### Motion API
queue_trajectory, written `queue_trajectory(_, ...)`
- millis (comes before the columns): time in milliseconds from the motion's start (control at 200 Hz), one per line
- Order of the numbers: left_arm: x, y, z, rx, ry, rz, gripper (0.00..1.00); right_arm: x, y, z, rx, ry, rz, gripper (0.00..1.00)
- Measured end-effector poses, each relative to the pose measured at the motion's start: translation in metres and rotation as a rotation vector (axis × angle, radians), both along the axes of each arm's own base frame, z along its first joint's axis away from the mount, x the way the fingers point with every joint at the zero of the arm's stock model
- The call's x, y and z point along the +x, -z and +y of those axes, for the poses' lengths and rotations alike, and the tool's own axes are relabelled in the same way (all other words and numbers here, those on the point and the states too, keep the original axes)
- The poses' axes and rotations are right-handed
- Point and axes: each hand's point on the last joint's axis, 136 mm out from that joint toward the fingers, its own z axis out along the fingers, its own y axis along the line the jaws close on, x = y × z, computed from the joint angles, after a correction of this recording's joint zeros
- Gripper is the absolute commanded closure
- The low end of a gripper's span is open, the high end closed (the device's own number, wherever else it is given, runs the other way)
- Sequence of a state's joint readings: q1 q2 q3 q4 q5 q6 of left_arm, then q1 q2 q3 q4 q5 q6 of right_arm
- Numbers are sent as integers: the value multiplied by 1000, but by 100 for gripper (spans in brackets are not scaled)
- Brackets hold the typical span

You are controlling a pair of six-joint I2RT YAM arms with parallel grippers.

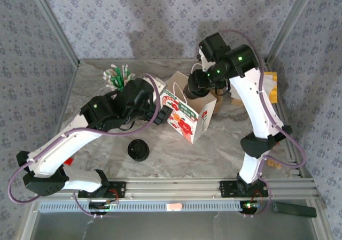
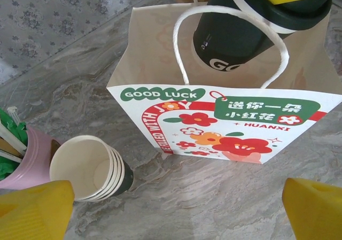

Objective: Pack the takeout coffee

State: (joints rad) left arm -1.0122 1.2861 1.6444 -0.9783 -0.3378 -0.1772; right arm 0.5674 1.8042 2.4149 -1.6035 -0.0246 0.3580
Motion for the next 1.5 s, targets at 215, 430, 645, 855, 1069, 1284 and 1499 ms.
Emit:
queue_trajectory(215,-1,-1,4,-12,-4,-7,0,1,15,15,-32,-33,29,46)
queue_trajectory(430,-4,-8,12,-29,-11,-24,0,3,27,25,-67,-51,49,46)
queue_trajectory(645,-4,-11,15,-35,-18,-33,0,3,35,22,-114,-64,50,46)
queue_trajectory(855,-3,-11,15,-34,-21,-32,0,1,34,22,-148,-123,26,46)
queue_trajectory(1069,-3,-11,15,-33,-21,-32,0,-8,36,15,-177,-174,29,46)
queue_trajectory(1284,-2,-7,12,-24,-20,-25,0,-11,41,13,-191,-185,44,46)
queue_trajectory(1499,-1,-3,9,-16,-14,-14,0,-9,43,11,-194,-182,49,45)
